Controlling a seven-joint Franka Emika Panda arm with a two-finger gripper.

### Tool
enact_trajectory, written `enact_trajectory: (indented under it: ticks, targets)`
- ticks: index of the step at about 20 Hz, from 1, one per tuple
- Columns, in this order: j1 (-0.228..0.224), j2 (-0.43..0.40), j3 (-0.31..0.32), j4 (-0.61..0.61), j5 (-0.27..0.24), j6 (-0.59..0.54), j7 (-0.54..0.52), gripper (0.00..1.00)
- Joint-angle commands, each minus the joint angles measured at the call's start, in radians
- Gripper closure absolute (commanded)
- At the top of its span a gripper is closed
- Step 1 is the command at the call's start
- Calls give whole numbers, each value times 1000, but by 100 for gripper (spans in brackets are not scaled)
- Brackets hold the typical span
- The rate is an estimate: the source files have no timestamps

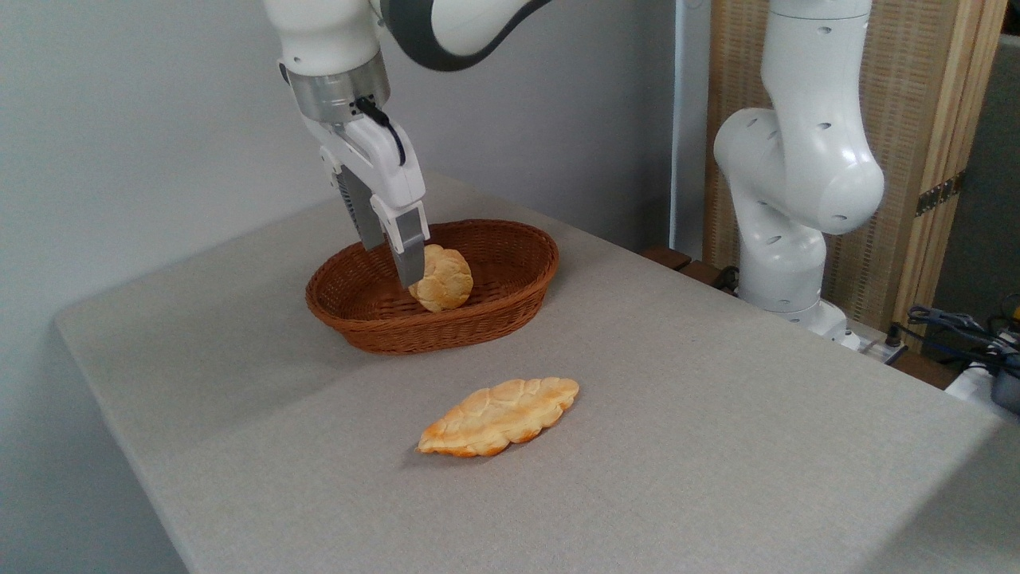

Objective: Put bread into the basket
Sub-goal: 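Open the gripper to release the roll and raise it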

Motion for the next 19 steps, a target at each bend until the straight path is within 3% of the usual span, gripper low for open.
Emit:
enact_trajectory:
  ticks: [1, 8, 11, 19]
  targets:
    - [-7, 2, 48, 42, 91, 1, 2, 0]
    - [-7, 2, 125, 56, 113, 21, 8, 0]
    - [-7, 2, 151, 56, 119, 19, 92, 0]
    - [-7, 2, 163, 56, 122, 21, 122, 0]
